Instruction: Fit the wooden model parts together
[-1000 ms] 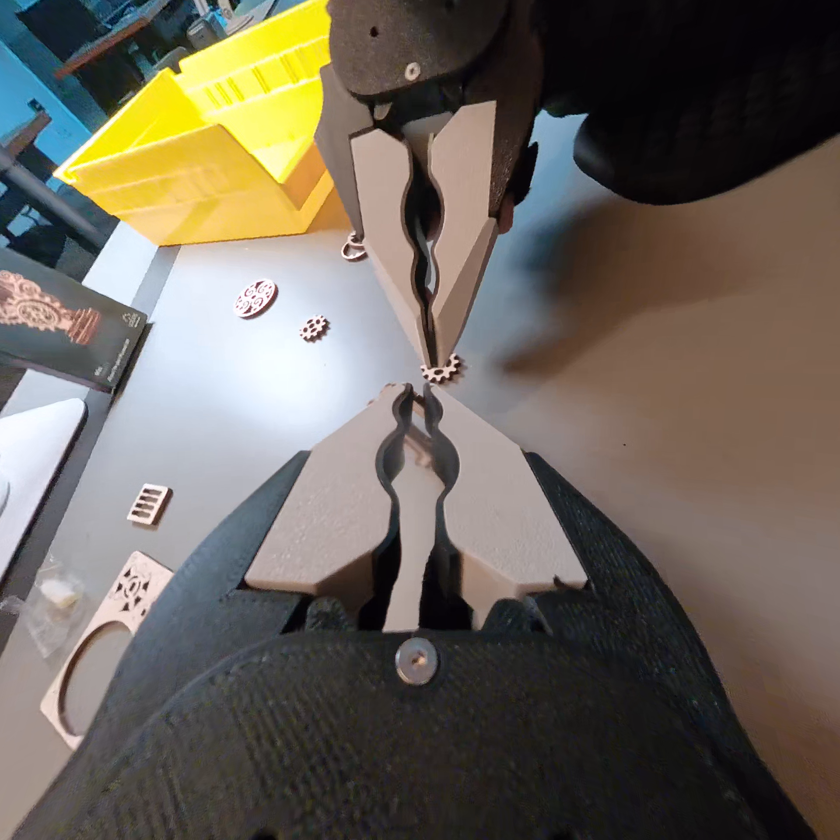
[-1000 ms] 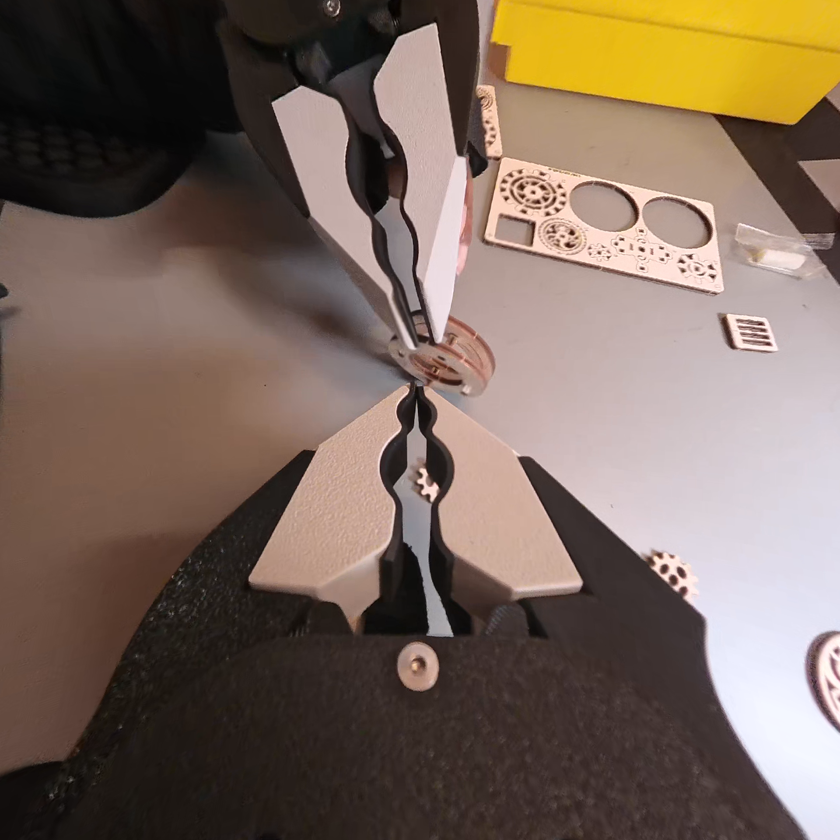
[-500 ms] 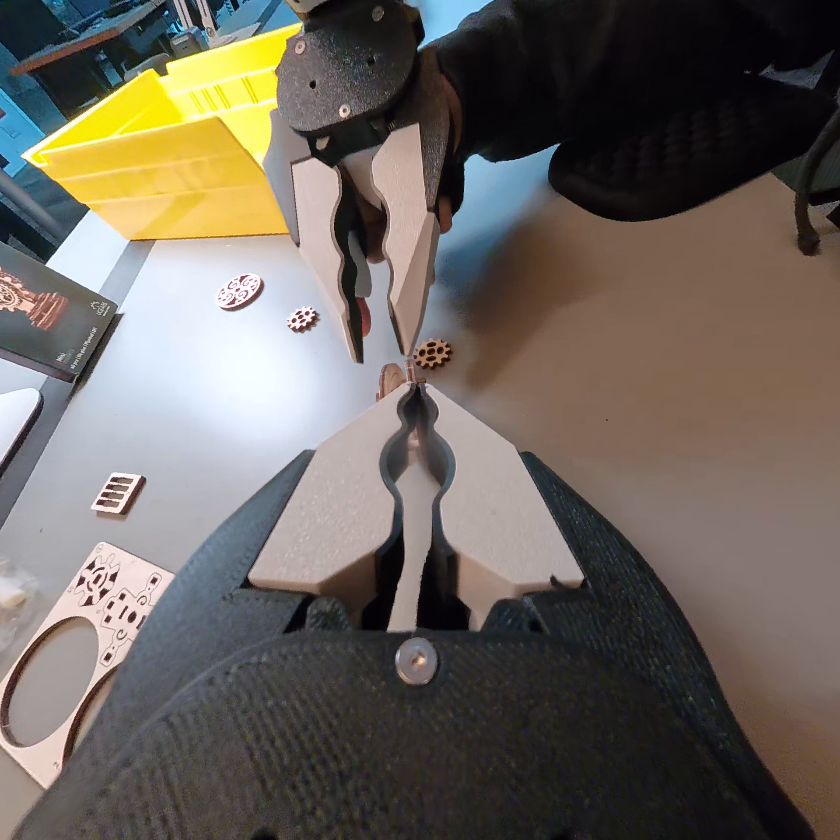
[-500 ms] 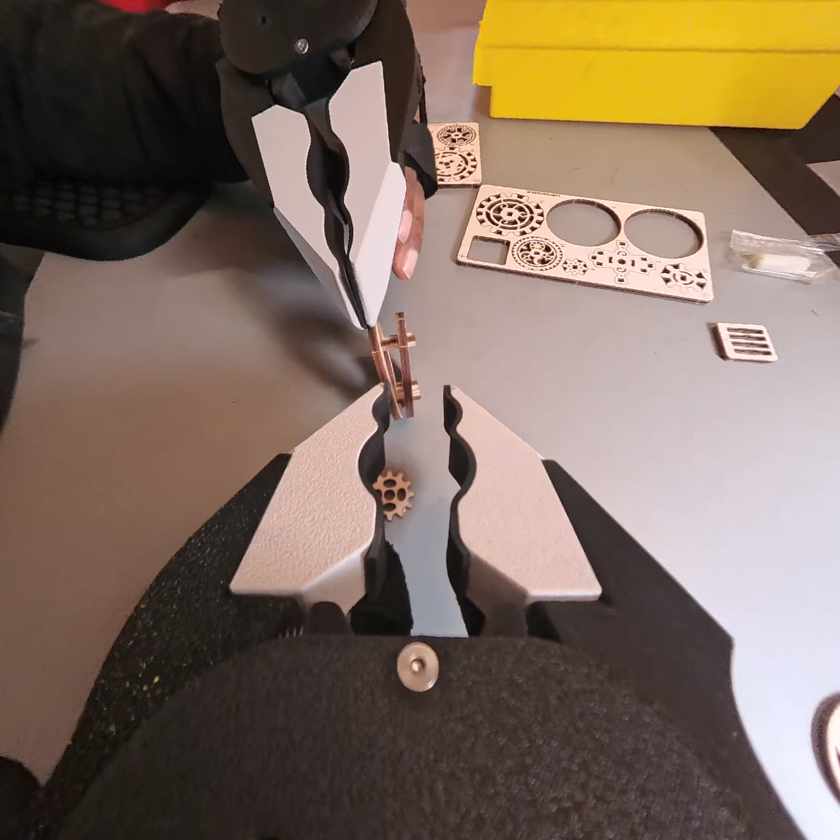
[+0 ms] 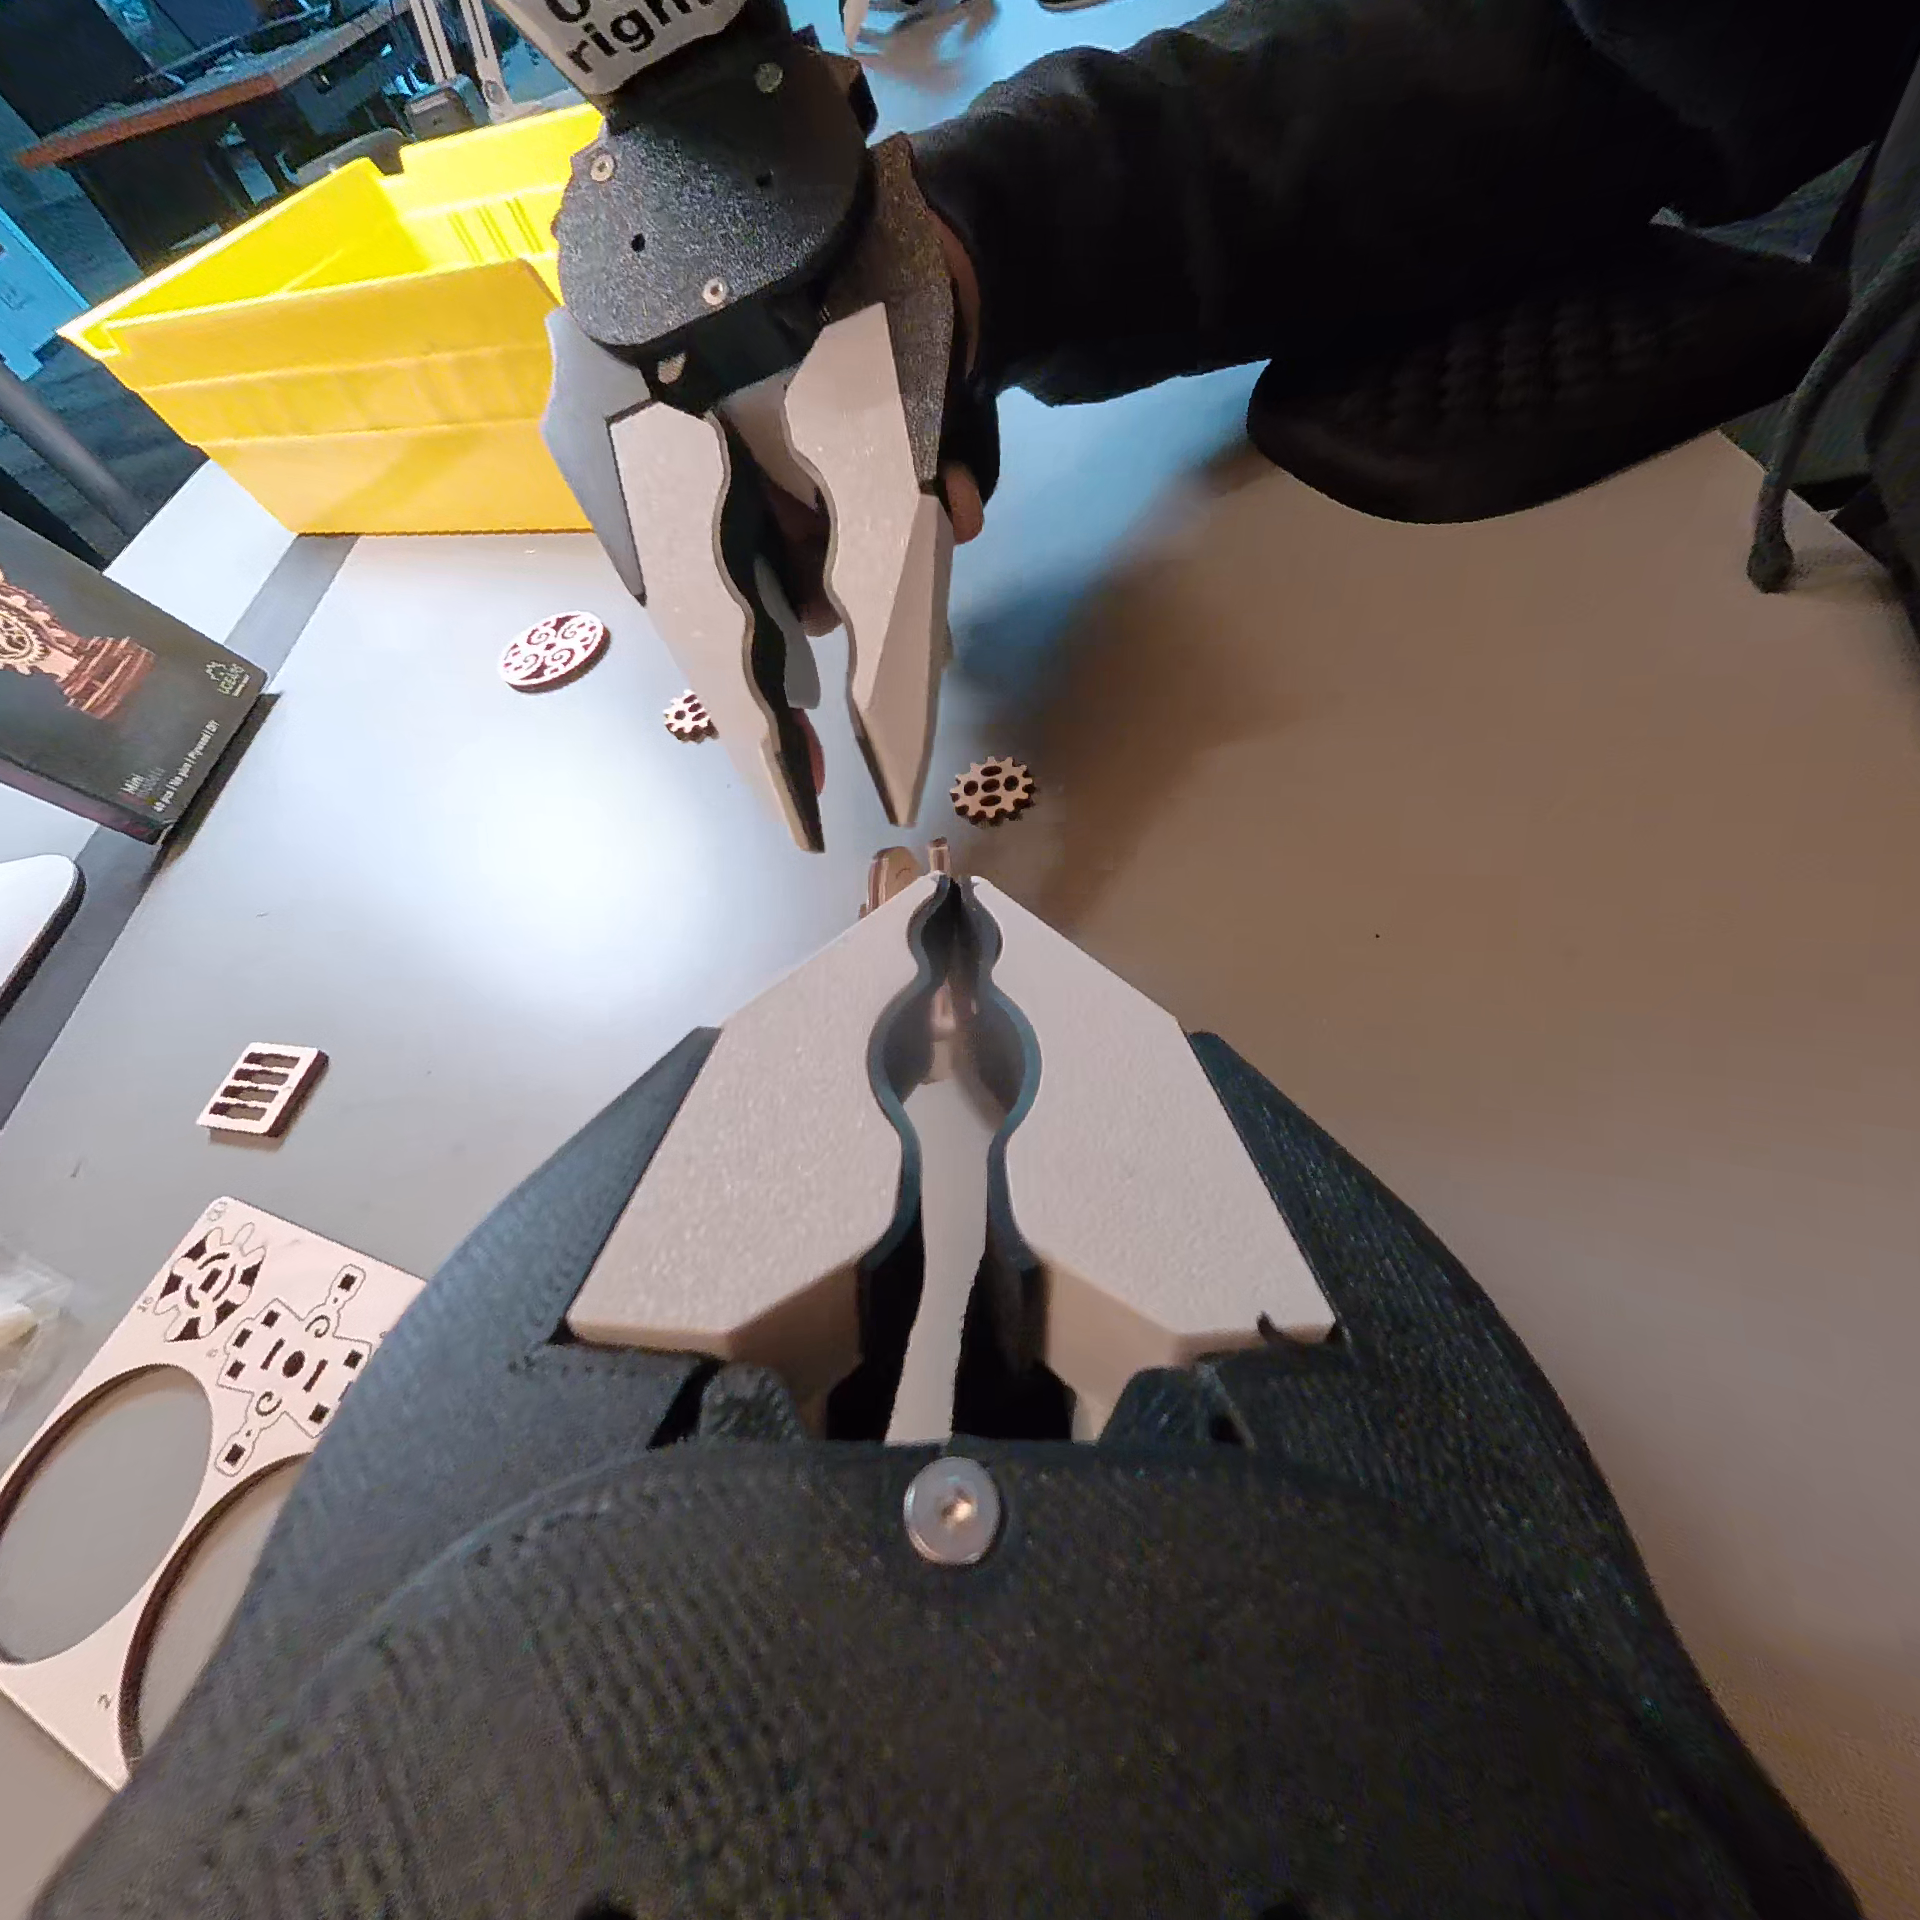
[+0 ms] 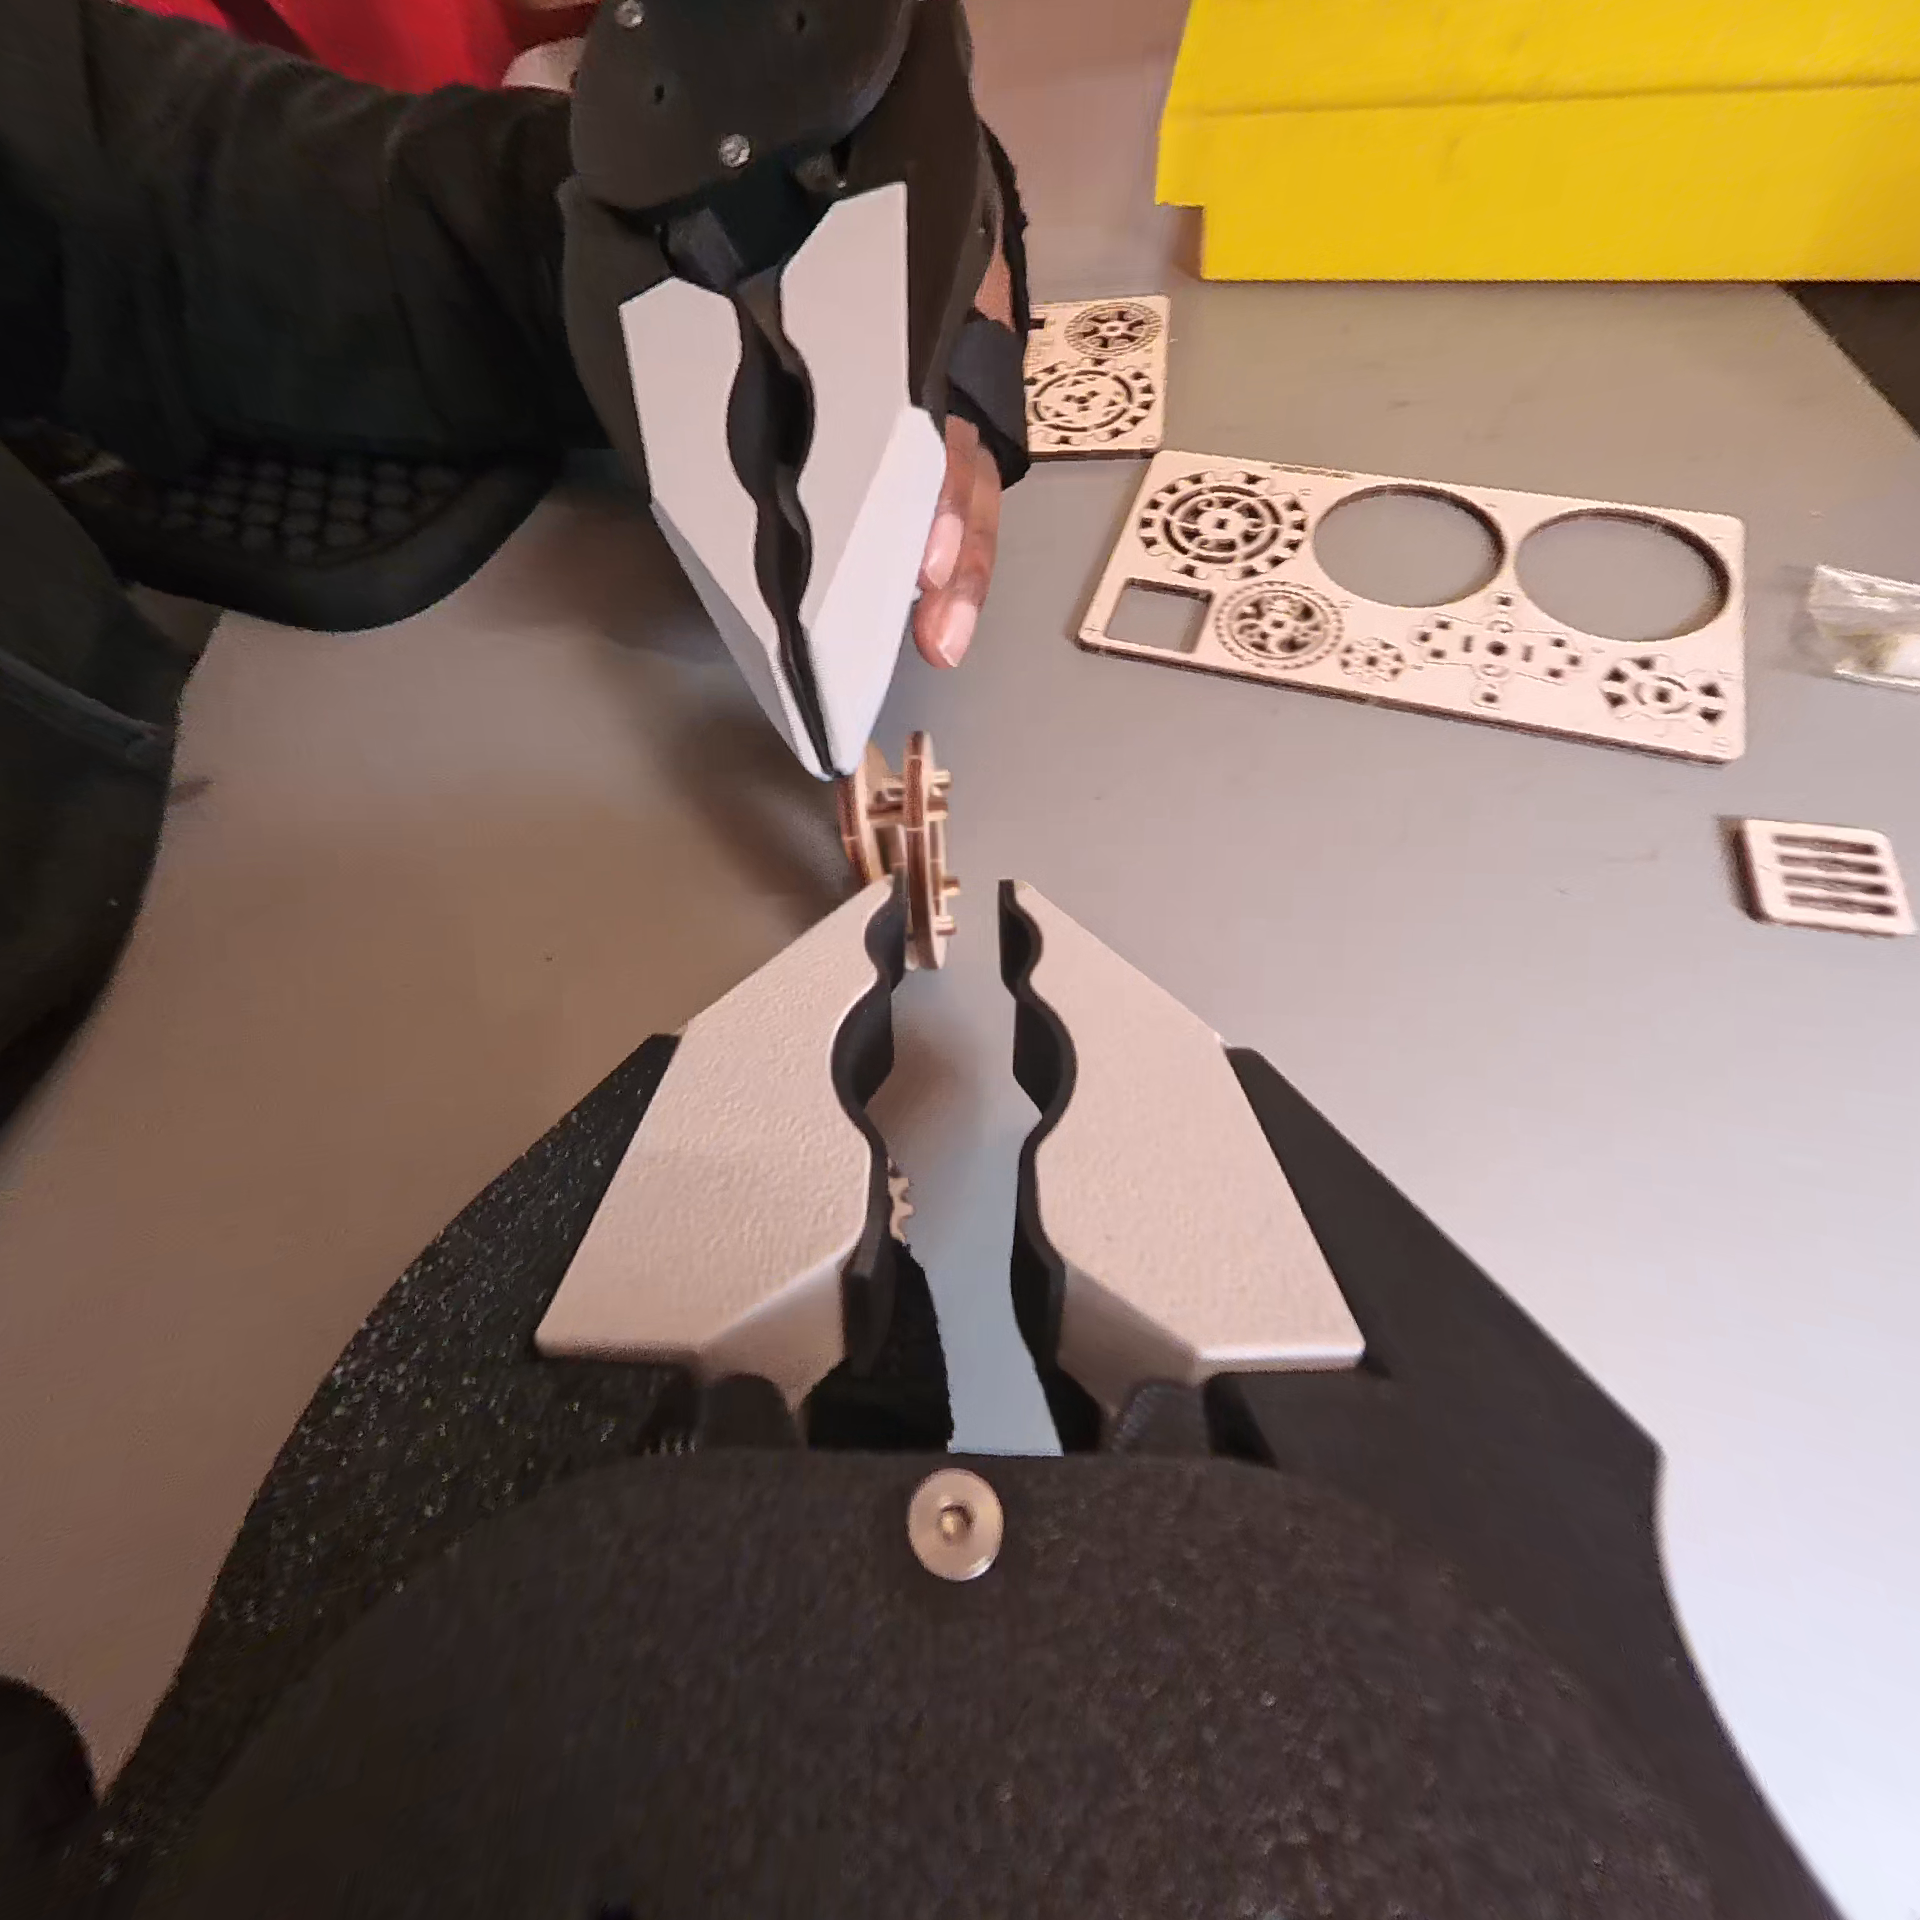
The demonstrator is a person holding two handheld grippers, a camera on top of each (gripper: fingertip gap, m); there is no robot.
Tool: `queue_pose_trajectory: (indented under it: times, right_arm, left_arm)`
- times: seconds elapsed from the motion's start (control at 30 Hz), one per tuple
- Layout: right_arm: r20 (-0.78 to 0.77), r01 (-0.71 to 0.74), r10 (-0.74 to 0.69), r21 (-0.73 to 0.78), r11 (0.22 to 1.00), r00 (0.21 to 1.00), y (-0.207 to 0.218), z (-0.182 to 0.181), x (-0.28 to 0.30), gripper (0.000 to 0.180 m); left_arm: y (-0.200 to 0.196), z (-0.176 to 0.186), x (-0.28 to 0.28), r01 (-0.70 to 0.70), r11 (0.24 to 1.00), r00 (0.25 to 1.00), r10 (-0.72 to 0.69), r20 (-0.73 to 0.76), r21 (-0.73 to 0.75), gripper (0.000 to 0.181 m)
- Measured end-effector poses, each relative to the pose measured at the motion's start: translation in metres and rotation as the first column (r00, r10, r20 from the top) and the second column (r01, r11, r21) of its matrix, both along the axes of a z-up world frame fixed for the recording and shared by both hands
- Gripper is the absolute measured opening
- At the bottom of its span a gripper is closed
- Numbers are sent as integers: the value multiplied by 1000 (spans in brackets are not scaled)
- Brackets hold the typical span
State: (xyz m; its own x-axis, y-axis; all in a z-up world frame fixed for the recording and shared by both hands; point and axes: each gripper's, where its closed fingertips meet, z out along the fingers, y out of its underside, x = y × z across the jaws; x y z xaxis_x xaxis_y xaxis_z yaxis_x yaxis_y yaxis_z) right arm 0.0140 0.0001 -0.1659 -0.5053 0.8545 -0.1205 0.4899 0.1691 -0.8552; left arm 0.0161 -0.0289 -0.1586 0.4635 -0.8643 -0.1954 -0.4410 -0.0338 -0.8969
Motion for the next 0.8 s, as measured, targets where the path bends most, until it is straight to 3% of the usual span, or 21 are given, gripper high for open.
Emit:
queue_pose_trajectory:
  times: [0.13, 0.27, 0.5, 0.8]
  right_arm:
    - [28, -50, 49, 18, 999, 998, -11, -6, -5, 15]
    - [21, -51, 51, 42, 998, 999, -15, -5, -5, 2]
    - [136, 94, -136, 282, 955, 981, -11, -5, 4, 1]
    - [257, 170, -252, 301, 938, 933, -23, -3, 6, 1]
  left_arm:
    - [-2, 0, 0, 10, 1000, 1000, -10, 6, -4, 0]
    - [-2, 0, -4, -2, 1000, 1000, 2, 4, -10, 0]
    - [-3, 11, 7, -15, 999, 998, 18, -60, 45, 6]
    - [-3, -9, 15, -23, 999, 971, 34, -236, 49, 4]
